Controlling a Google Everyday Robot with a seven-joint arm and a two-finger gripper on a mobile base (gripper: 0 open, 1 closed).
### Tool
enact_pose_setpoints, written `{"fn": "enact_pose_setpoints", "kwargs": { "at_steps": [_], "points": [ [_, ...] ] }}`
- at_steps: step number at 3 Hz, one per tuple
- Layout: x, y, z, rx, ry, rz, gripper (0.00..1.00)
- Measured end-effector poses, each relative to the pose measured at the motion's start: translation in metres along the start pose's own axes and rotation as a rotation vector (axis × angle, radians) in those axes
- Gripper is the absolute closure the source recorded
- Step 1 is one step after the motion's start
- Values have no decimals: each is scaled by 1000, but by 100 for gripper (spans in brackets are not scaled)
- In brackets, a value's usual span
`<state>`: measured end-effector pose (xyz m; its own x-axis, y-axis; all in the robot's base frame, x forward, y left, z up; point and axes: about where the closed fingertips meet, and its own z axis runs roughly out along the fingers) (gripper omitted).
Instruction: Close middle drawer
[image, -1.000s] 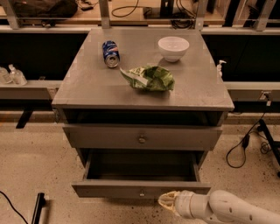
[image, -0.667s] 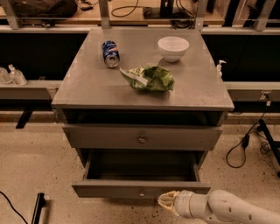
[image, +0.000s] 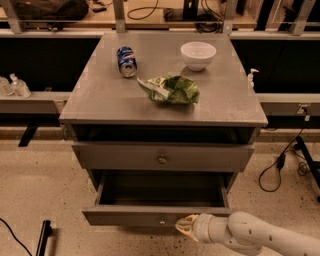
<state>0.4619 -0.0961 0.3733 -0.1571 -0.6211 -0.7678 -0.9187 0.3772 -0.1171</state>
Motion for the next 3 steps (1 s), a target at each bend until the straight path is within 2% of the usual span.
{"fn": "enact_pose_setpoints", "kwargs": {
  "at_steps": [2, 3],
  "points": [
    [6, -16, 24, 47, 8, -12, 100],
    [6, -18, 27, 50, 9, -15, 100]
  ]
}}
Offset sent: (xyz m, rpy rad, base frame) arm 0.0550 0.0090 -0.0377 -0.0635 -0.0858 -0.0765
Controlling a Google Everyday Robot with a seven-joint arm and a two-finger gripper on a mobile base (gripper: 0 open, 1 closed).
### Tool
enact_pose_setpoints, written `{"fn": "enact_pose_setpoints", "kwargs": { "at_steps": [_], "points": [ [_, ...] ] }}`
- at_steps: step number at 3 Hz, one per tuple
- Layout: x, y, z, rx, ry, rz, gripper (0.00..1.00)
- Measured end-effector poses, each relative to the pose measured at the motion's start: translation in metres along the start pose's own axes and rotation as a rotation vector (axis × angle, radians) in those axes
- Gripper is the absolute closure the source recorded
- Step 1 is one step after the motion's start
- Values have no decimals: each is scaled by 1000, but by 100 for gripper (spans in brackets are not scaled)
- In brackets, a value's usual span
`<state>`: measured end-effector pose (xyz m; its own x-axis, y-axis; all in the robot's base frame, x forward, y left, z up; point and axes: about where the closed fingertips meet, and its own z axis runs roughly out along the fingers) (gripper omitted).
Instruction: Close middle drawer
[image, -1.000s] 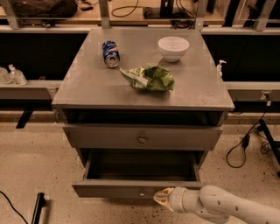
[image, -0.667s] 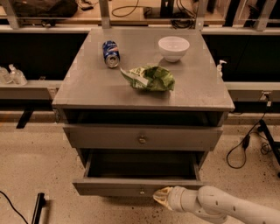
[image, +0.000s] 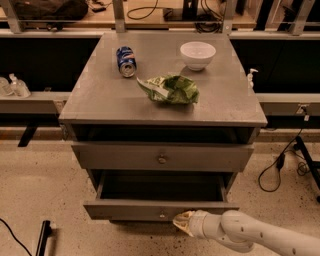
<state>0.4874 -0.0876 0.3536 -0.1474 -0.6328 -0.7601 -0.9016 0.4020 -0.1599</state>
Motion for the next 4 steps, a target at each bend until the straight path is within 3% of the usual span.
{"fn": "enact_pose_setpoints", "kwargs": {
  "at_steps": [2, 3, 4],
  "points": [
    [-10, -26, 48, 30, 6, -28, 100],
    [-10, -24, 47, 30, 6, -28, 100],
    [-22, -38, 75, 41, 0, -43, 100]
  ]
}}
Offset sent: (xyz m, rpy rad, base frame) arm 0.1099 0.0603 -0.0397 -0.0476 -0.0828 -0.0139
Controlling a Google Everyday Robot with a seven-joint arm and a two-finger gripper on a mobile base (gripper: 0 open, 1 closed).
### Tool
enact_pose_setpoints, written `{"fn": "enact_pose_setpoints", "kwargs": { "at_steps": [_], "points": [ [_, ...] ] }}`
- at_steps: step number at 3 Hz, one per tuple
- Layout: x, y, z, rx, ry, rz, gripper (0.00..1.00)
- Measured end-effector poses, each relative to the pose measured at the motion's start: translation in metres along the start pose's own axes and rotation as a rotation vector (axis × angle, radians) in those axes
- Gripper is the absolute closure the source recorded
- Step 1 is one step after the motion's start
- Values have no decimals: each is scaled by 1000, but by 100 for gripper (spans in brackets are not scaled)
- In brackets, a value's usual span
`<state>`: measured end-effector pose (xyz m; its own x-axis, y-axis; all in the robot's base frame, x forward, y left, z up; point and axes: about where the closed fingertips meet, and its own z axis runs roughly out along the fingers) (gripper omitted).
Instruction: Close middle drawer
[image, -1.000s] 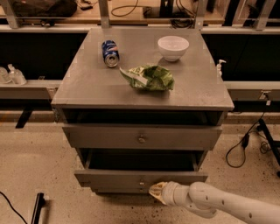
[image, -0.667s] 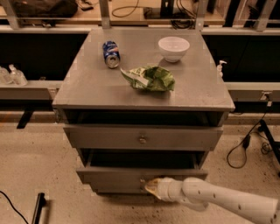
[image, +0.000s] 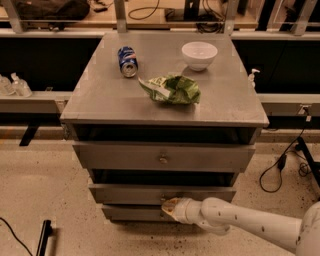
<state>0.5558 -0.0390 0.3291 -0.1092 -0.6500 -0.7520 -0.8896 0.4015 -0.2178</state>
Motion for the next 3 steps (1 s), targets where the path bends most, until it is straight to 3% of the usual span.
{"fn": "enact_pose_setpoints", "kwargs": {
  "at_steps": [3],
  "points": [
    [-8, -12, 22, 1, -3, -12, 100]
  ]
}}
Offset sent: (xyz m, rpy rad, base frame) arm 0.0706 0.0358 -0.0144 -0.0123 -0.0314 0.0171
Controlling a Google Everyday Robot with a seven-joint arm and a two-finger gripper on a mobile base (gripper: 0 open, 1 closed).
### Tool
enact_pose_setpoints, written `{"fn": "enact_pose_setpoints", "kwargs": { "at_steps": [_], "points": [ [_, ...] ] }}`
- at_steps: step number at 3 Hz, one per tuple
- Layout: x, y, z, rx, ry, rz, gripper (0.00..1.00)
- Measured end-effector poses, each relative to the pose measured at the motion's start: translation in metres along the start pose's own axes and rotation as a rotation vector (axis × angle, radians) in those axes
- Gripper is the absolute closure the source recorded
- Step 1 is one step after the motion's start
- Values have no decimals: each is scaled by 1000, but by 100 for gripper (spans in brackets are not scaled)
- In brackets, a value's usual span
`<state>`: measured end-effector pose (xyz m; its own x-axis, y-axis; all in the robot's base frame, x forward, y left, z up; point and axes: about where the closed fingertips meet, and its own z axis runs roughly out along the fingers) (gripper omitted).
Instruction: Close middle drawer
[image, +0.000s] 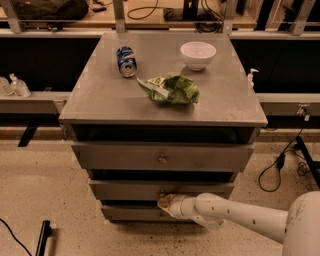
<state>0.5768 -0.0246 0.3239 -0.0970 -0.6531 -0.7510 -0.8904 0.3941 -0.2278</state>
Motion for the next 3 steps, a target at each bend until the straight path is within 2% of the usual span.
{"fn": "enact_pose_setpoints", "kwargs": {
  "at_steps": [1, 2, 3],
  "points": [
    [-2, -4, 9, -8, -21, -10, 100],
    [1, 2, 5, -24, -32, -31, 100],
    [5, 19, -14, -44, -43, -64, 100]
  ]
}}
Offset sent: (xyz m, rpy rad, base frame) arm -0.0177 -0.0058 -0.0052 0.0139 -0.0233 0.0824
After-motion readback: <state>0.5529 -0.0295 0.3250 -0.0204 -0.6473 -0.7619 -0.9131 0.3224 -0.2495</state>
